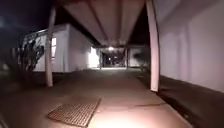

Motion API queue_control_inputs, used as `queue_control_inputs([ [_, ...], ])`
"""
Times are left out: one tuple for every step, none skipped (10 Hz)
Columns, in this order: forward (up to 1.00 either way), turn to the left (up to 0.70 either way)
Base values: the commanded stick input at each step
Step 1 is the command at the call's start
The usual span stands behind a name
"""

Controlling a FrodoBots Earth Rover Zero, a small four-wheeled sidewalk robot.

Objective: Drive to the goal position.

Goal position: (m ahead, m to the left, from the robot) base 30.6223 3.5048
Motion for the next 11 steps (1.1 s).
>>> queue_control_inputs([
  [1.0,0.0],
  [1.0,0.0],
  [1.0,0.0],
  [1.0,0.0],
  [1.0,0.0],
  [1.0,0.0],
  [1.0,0.0],
  [1.0,0.0],
  [1.0,0.0],
  [1.0,0.0],
  [1.0,0.0],
])
